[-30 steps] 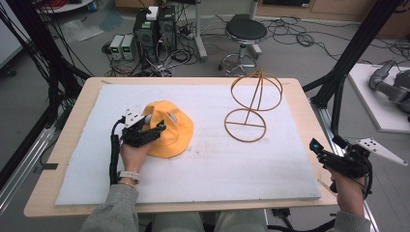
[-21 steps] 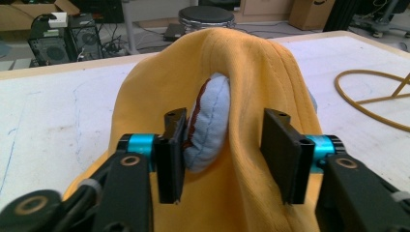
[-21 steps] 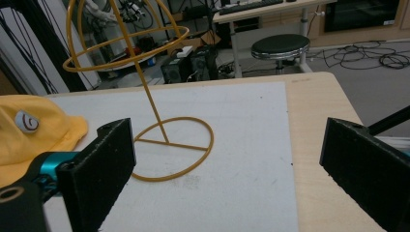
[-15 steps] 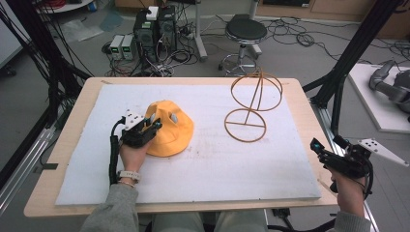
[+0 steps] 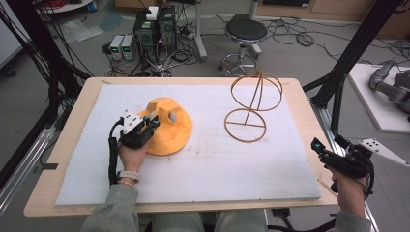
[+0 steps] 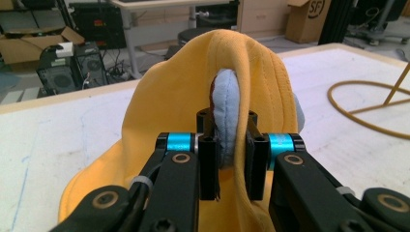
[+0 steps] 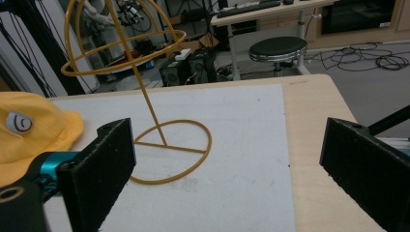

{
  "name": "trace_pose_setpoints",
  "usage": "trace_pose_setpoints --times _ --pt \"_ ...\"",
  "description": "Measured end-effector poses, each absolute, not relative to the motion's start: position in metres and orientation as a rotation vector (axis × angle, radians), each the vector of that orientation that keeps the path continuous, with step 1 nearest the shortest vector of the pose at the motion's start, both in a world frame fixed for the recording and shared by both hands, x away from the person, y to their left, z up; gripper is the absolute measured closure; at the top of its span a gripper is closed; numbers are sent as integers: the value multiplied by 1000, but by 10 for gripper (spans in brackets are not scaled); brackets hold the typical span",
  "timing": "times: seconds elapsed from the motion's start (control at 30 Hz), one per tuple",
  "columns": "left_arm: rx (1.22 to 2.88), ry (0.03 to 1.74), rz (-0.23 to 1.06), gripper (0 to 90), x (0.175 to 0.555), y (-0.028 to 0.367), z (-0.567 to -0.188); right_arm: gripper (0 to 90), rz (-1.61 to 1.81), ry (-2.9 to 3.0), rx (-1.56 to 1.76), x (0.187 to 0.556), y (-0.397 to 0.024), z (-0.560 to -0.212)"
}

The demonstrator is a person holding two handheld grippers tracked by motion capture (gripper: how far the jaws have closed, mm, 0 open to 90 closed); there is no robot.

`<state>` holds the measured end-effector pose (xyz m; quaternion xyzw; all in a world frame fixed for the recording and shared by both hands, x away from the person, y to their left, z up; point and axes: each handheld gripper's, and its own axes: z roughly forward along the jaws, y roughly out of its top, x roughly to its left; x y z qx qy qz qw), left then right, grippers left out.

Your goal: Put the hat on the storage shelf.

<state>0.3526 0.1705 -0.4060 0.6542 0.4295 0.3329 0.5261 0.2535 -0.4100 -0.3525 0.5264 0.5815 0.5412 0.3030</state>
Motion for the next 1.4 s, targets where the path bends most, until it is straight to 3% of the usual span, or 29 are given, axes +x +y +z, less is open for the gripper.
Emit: trace_pose_setpoints --times 0.93,1.4 --pt "1360 889 928 806 328 172 -349 52 1453 1550 1384 254 -403 -350" --pt "1260 830 946 806 322 150 -322 52 1498 1564 1356 257 -397 -346"
